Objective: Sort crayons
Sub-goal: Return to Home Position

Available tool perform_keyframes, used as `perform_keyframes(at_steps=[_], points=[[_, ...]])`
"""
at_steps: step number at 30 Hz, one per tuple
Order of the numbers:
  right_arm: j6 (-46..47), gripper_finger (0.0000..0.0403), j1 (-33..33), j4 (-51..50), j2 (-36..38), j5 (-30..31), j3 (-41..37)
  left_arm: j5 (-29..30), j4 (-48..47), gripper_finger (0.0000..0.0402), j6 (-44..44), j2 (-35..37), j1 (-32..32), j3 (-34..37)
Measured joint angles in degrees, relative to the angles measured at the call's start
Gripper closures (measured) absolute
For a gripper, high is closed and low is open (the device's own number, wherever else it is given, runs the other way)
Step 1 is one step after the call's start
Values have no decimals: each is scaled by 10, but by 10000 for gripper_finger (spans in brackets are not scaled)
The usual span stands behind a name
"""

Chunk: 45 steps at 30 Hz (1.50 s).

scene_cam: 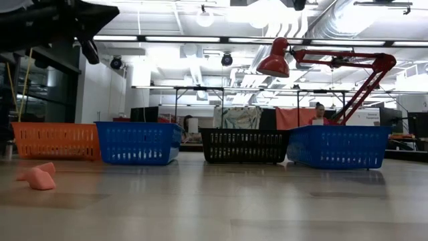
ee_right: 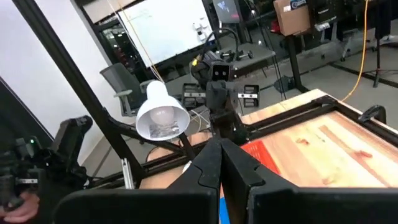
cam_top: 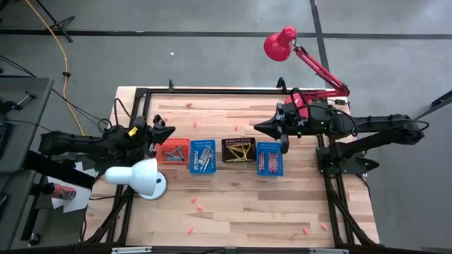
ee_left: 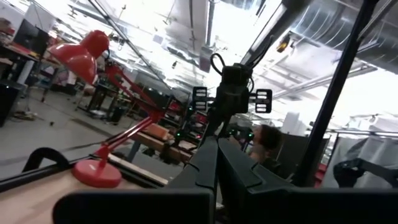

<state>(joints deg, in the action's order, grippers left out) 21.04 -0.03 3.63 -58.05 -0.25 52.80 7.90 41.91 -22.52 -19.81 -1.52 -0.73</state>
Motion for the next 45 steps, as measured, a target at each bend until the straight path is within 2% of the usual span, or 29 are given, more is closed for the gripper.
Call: perform_keyframes(at_steps=[9,14,18,23,27,37,42,45], points=[[10,403,0,-153,61,3,-2,4,-18,401,15,0,4,0],[10,403,0,-187,129,8,-60,4,-22,401,21,0,4,0],[27,403,0,-136,215,9,-170,3,-22,401,21,0,4,0],[40,403,0,19,318,4,-325,3,-23,401,21,0,4,0],[15,403,-6,101,379,2,-407,2,-23,401,22,0,4,0],[-5,403,-29,108,484,-29,-488,2,-23,401,22,0,4,0],[-5,403,-30,109,509,-34,-520,2,-23,401,22,0,4,0],[-4,403,-30,65,515,-34,-522,2,-23,401,22,0,4,0]])
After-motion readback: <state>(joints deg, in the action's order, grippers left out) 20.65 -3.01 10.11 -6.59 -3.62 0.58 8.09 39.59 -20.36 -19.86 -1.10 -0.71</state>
